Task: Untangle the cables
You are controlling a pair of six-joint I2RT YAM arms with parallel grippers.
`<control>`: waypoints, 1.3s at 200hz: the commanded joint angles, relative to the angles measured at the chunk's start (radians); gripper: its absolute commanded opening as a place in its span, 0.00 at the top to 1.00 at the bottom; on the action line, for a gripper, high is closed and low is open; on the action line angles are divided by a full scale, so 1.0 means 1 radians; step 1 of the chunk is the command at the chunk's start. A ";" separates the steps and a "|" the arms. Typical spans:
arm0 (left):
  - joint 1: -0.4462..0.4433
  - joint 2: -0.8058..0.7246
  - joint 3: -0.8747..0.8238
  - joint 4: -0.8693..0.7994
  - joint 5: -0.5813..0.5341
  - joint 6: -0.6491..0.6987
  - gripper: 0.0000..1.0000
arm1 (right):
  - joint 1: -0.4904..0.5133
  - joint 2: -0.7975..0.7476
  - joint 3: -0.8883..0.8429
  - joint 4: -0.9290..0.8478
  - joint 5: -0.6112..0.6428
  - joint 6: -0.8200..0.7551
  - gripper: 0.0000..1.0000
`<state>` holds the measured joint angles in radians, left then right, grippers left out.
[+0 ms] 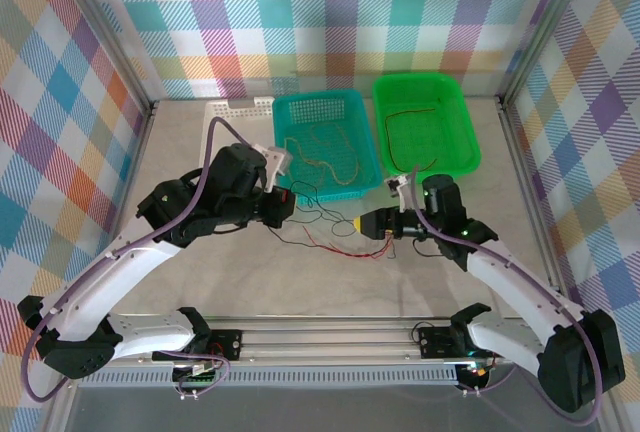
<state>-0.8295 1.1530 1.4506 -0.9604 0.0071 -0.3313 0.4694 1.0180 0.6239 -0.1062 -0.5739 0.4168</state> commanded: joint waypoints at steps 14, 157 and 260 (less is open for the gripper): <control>0.010 -0.041 0.020 -0.033 0.029 0.025 1.00 | 0.072 0.060 -0.024 0.092 0.163 -0.111 0.24; 0.024 -0.092 0.134 -0.225 -0.275 0.116 1.00 | 0.109 0.261 -0.100 0.109 0.475 -0.170 0.80; 0.028 -0.171 0.297 -0.399 -0.689 0.133 1.00 | 0.083 0.346 -0.017 -0.025 0.667 -0.060 0.50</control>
<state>-0.8143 1.0340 1.7042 -1.3220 -0.5255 -0.2104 0.5739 1.3739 0.6155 -0.0662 0.0460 0.3210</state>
